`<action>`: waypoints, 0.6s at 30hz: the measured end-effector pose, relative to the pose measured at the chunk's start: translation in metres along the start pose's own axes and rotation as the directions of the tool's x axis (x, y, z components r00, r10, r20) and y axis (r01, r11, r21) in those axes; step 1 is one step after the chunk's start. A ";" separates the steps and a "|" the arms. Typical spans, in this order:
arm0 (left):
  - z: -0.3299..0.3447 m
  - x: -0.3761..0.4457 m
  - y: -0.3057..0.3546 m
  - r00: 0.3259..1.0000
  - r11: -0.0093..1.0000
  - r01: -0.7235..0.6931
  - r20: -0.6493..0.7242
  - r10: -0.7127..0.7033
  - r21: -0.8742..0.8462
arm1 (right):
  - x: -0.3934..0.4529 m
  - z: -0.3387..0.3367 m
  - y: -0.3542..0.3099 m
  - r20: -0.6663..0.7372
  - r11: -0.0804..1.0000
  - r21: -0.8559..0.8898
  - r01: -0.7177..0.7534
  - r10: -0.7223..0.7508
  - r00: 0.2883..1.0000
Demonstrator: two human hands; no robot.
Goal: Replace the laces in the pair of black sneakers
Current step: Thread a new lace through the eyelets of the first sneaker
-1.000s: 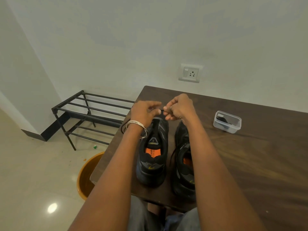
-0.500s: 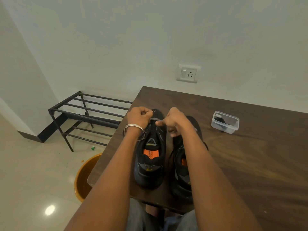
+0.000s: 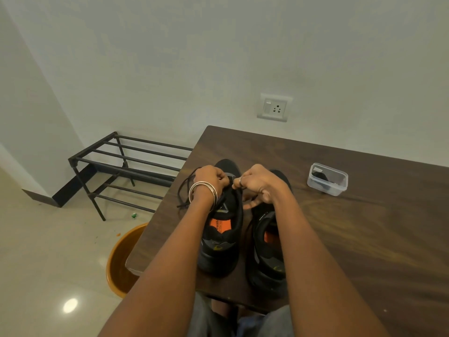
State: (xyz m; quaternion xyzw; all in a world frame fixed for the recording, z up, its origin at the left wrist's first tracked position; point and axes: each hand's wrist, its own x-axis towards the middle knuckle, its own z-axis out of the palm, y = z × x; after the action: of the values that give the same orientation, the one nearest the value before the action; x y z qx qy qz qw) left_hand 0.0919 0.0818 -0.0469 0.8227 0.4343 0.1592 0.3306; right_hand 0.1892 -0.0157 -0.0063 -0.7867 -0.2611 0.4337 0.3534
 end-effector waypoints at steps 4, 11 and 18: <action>0.005 0.001 -0.002 0.999 0.994 0.024 -0.019 -0.026 -0.105 | 0.000 -0.001 0.002 0.031 1.000 -0.016 0.027 -0.026 0.999; 0.005 0.000 0.003 0.991 0.960 0.136 0.031 -0.132 -0.247 | 0.007 -0.005 0.004 0.107 1.000 -0.006 0.023 -0.023 0.994; 0.011 0.002 0.008 0.983 0.970 0.186 0.043 -0.181 -0.154 | 0.011 -0.008 0.011 0.119 0.996 0.094 0.008 -0.019 0.993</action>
State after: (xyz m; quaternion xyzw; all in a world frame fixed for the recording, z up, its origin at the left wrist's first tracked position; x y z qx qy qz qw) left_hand 0.1038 0.0763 -0.0492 0.7526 0.4898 0.1500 0.4139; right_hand 0.2027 -0.0170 -0.0176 -0.7400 -0.2667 0.4895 0.3764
